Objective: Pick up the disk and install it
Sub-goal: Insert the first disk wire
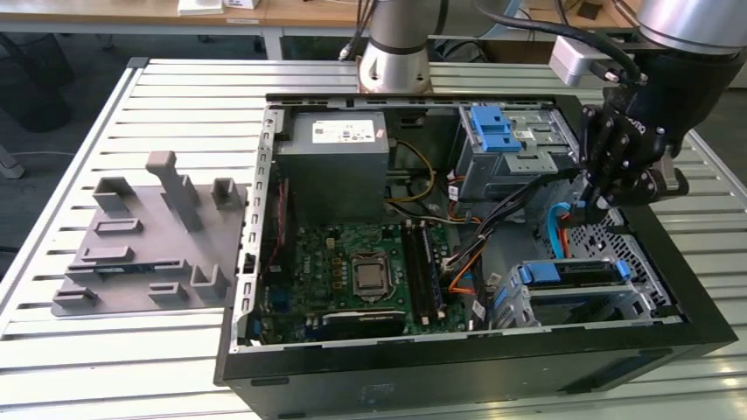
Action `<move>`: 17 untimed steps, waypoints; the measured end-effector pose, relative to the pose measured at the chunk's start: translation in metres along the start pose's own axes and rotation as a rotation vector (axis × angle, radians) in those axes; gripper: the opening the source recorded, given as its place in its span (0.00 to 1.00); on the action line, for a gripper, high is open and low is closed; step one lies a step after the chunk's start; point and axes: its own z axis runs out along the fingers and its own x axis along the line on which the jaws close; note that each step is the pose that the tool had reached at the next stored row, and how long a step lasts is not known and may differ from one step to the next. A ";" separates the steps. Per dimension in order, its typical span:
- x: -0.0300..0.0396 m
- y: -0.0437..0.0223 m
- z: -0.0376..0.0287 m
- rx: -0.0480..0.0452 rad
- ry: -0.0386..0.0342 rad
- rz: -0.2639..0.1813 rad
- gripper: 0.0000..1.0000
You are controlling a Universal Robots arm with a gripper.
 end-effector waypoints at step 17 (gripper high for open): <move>0.0118 -0.0002 0.0052 -0.0030 -0.0692 0.002 0.18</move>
